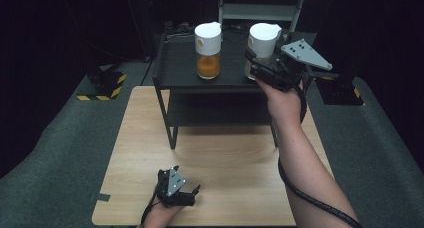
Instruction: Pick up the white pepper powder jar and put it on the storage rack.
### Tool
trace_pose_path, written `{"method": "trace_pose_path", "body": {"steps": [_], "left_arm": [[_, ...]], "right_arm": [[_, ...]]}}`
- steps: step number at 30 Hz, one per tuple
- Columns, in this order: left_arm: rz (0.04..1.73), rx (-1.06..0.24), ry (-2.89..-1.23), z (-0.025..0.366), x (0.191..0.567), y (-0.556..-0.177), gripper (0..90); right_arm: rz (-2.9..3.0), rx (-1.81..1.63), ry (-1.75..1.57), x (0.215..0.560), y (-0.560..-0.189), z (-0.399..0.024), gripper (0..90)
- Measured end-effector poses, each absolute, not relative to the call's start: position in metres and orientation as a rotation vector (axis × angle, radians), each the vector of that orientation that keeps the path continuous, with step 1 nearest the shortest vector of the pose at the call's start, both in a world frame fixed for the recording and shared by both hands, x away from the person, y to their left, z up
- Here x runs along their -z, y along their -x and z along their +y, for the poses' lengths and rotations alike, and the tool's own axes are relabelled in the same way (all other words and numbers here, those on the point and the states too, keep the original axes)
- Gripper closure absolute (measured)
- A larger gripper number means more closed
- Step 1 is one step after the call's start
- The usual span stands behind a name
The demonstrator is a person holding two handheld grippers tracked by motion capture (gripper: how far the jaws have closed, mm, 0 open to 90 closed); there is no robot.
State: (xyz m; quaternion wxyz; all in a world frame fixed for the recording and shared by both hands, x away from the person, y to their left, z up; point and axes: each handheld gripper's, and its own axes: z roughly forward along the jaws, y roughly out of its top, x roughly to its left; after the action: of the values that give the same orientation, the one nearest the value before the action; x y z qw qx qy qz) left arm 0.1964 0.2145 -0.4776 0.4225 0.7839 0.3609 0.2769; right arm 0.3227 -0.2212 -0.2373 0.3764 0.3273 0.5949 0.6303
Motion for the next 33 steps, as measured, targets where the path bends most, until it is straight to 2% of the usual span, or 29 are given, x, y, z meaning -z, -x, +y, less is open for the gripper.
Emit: {"method": "trace_pose_path", "body": {"steps": [33], "left_arm": [[0.905, -0.687, -1.957, 0.216, 0.478, -0.197, 0.7]], "right_arm": [[1.516, -1.634, -0.889, 0.246, -0.338, -0.217, 29.6]]}}
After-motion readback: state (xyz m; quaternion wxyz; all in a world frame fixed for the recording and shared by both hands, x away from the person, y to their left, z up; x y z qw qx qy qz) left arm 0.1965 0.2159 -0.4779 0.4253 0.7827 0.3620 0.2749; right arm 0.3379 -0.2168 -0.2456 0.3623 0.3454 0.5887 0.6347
